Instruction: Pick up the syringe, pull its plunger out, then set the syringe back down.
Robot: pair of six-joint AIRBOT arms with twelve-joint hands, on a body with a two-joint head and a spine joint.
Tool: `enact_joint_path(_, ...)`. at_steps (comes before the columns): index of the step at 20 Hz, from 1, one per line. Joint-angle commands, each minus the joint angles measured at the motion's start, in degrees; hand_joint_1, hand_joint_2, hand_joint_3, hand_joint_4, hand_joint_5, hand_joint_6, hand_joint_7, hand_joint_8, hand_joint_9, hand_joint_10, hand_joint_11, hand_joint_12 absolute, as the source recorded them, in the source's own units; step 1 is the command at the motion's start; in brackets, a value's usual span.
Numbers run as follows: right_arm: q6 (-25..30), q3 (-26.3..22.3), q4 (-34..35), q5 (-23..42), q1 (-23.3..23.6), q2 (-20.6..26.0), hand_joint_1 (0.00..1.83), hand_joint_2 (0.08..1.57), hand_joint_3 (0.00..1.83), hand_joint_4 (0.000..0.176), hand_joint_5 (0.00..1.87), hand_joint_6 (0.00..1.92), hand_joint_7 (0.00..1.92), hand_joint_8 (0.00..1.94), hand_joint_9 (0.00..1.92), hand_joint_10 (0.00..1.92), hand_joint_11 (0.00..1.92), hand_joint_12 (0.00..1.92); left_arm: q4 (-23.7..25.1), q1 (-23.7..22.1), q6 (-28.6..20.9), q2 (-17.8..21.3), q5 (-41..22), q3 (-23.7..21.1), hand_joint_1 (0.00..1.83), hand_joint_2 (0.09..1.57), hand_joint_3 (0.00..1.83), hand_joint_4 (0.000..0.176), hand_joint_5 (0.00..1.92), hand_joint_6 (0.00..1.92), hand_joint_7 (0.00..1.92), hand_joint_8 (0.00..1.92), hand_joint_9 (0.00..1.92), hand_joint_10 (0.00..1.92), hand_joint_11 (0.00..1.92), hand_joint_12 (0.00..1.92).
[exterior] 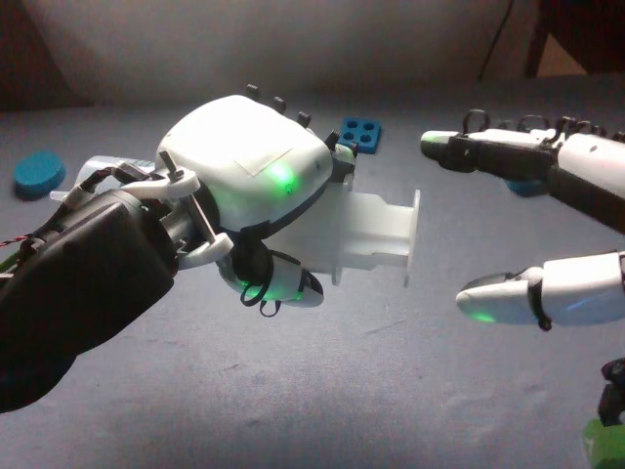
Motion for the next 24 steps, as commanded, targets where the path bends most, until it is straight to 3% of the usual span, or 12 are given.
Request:
enact_joint_path(1,0.2,0.0,-0.4,7.5,0.3,-0.7,1.03,0.91,0.00,0.000,0.22,0.00,0.28,0.00,0.24,0.00,0.00,0.60,1.7,-1.2,0.8,0.1,-6.1,0.5,1.39,1.09,0.00,0.000,0.96,0.81,1.08,0.84,0.97,1.22,1.03,1.14)
enact_joint_path(5,-2.5,-0.4,5.0,8.9,0.8,-2.6,1.02,0.88,0.00,0.000,0.16,0.00,0.20,0.00,0.16,0.00,0.00,0.42,1.4,-1.8,1.4,0.1,-5.2,0.9,1.39,1.08,0.00,0.000,0.98,0.79,1.09,0.82,0.97,1.22,1.03,1.16)
enact_joint_path(8,-1.9,-0.9,8.4,9.2,1.3,-3.1,1.02,0.87,0.00,0.000,0.16,0.00,0.19,0.00,0.16,0.00,0.00,0.44,0.7,-2.2,2.1,0.1,-4.4,1.2,1.39,1.07,0.00,0.000,1.02,0.75,1.10,0.79,0.99,1.20,1.04,1.13)
enact_joint_path(13,3.6,1.0,6.7,8.7,1.5,-5.0,1.02,0.87,0.00,0.000,0.18,0.00,0.23,0.01,0.20,0.01,0.00,0.55,-0.4,-3.4,3.9,0.1,-3.4,1.5,1.39,1.09,0.00,0.000,0.94,0.83,1.07,0.86,0.96,1.24,1.03,1.10)
enact_joint_path(18,5.1,6.0,2.8,12.7,0.5,-9.5,1.02,0.87,0.00,0.000,0.21,0.01,0.26,0.01,0.22,0.01,0.00,0.57,-2.0,-4.0,5.2,0.1,-3.2,1.5,1.39,1.09,0.00,0.000,0.94,0.83,1.06,0.89,0.96,1.24,1.02,1.14)
enact_joint_path(24,5.7,10.9,0.0,11.4,0.4,-13.5,1.01,0.87,0.00,0.000,0.21,0.00,0.26,0.00,0.23,0.01,0.00,0.58,-4.6,-4.0,7.3,0.1,-2.6,1.6,1.39,1.09,0.00,0.000,0.94,0.82,1.06,0.90,0.95,1.24,1.01,1.13)
